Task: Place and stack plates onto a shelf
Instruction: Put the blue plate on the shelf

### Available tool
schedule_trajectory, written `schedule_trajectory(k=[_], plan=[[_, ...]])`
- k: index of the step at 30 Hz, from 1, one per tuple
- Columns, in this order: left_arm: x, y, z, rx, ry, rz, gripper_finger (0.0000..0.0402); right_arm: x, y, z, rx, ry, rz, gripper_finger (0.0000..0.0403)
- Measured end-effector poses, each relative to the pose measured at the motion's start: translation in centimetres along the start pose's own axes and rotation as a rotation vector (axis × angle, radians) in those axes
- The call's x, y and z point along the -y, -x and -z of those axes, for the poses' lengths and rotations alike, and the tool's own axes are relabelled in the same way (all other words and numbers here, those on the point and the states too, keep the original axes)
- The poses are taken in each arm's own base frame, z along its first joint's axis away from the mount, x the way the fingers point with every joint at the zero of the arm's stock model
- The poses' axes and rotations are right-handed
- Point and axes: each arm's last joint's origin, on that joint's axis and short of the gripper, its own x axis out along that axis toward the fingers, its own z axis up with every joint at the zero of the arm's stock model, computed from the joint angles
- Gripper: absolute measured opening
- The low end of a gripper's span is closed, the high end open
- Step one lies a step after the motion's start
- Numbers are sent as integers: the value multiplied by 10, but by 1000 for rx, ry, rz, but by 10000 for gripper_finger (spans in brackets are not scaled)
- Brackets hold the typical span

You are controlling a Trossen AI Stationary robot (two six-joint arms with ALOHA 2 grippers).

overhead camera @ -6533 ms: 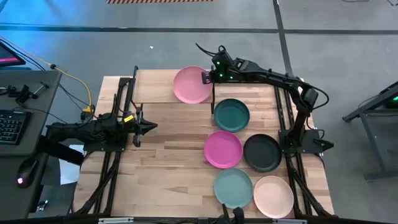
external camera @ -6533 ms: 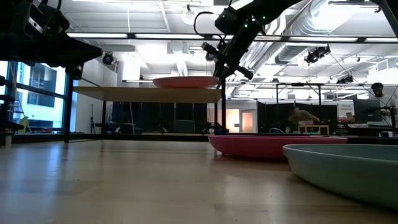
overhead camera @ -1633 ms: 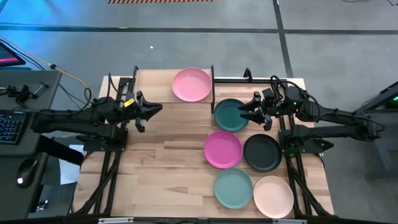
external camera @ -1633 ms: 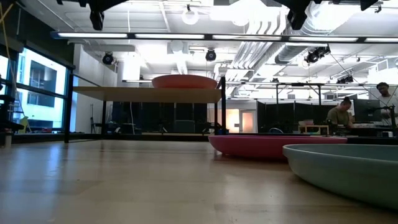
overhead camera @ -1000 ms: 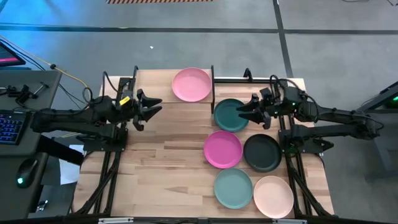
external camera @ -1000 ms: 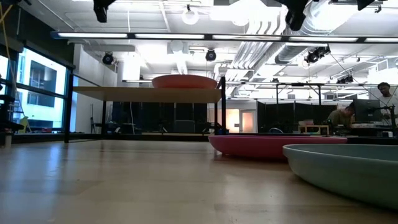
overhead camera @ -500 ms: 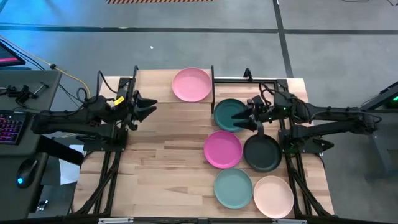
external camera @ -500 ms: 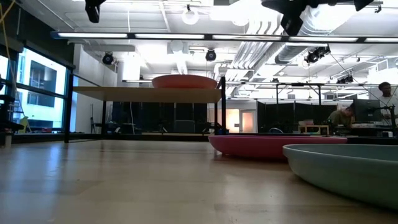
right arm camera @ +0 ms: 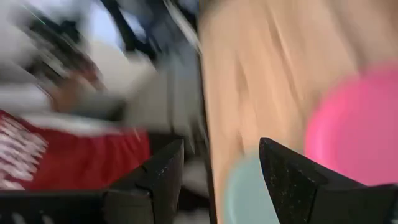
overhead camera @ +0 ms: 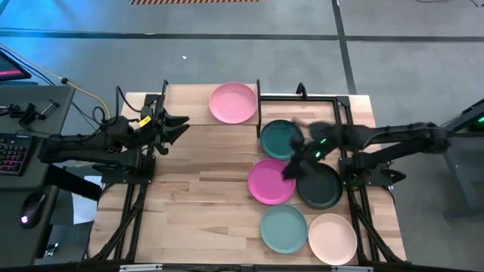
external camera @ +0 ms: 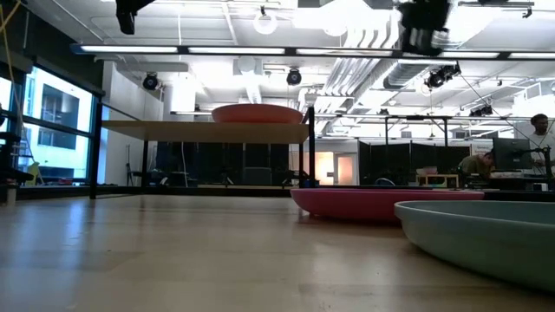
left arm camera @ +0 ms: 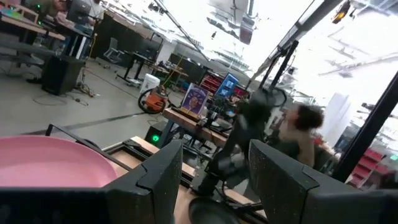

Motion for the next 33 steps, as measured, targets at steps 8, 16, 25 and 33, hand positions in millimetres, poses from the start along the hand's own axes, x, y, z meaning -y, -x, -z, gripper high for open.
schedule_trajectory(k=[8,16,25,33], plan=[[0,0,1,-8,-59,-4,174,-12,-62,37,-363,-210,407,192],[-2,0,5,-55,-73,-23,174,-11,-119,108,-476,-457,684,192],[-4,0,9,-88,-81,-36,174,14,-149,128,-450,-470,871,192],[-4,0,8,-84,-101,-45,174,30,-164,137,-453,-448,954,167]])
